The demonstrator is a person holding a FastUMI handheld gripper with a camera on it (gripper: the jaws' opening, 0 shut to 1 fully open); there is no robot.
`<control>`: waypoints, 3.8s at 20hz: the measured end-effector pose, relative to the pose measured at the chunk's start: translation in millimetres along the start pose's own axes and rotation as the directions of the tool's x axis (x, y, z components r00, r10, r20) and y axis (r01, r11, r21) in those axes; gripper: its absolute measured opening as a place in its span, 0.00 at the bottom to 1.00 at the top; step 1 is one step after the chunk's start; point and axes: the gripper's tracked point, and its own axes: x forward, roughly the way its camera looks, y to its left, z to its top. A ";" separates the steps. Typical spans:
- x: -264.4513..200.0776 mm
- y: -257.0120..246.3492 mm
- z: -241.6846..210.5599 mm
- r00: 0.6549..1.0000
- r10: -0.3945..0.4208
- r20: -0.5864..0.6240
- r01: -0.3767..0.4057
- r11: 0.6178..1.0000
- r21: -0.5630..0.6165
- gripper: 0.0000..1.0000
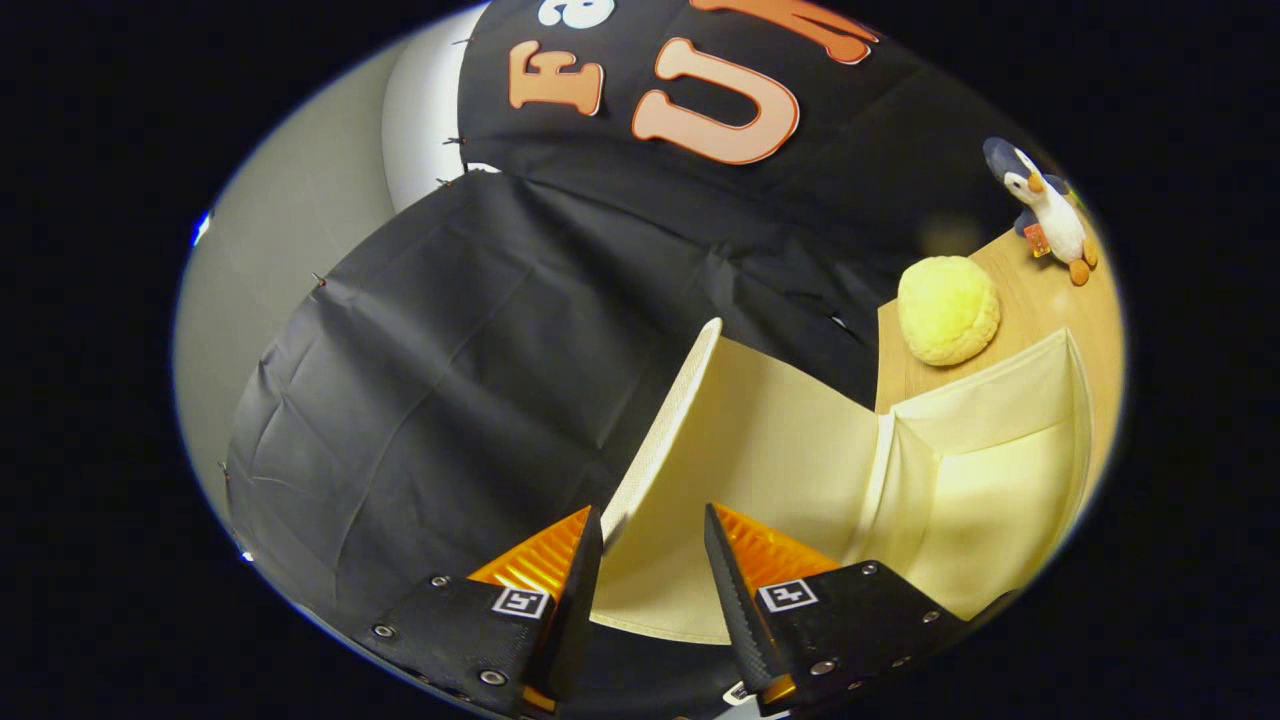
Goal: Open the storage box then place both shoes into the box .Put the left shoe in first, then the right shoe, with the right side of both shoes facing outward in a uniform manner.
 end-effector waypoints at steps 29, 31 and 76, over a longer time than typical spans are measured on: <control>-337.8 -321.8 21.2 0.570 -0.807 0.151 0.796 0.498 -0.344 0.96; -347.4 -334.1 12.1 0.547 -0.827 0.133 0.808 0.479 -0.343 0.96; -163.4 -189.8 66.3 0.598 -0.789 0.141 0.778 0.528 -0.340 0.04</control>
